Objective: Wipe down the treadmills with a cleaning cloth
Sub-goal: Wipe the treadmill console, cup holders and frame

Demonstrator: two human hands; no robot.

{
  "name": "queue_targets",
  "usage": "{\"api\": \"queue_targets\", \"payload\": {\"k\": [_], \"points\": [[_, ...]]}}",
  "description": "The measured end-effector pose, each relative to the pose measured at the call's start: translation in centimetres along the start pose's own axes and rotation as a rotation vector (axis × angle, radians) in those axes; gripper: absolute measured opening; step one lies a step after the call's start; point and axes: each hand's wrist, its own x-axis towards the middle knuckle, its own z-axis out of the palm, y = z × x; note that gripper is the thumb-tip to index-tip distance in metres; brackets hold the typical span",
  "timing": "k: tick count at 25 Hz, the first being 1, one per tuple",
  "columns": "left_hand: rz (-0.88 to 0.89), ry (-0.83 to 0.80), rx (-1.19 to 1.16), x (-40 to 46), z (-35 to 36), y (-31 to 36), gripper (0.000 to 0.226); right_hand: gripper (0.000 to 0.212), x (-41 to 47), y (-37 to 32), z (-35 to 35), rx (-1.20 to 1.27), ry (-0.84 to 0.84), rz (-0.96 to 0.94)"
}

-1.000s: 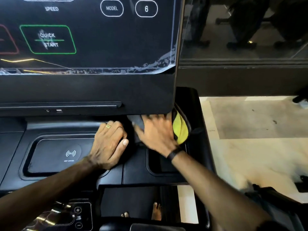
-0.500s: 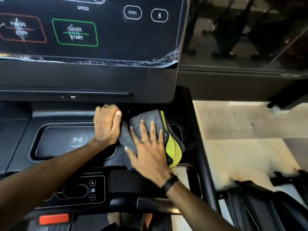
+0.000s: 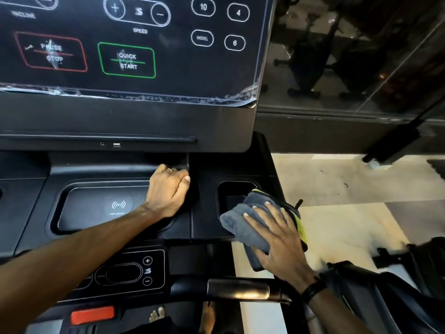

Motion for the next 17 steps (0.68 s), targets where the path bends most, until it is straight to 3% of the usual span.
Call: {"api": "queue_targets", "payload": {"k": [5, 7, 11, 17], "points": [[0.024, -0.011, 0.022, 0.2, 0.2, 0.0, 0.033, 0.048, 0.8, -2.6, -0.6, -0.037, 0.195, 0.181], [0.029, -0.015, 0.018, 0.4, 0.3, 0.1, 0.031, 0.056, 2.9, -4.3, -1.7, 0.028, 0.225, 0.312], [0.048, -0.04, 0.037, 0.4, 0.7, 0.0, 0.03, 0.1, 7.7, -7.7, -1.5, 0.117, -0.132, 0.251], [0.06, -0.043, 0.051, 0.5, 0.9, 0.0, 0.033, 0.117, 11.5, -5.2, -1.2, 0.532, -0.503, 0.334]]}}
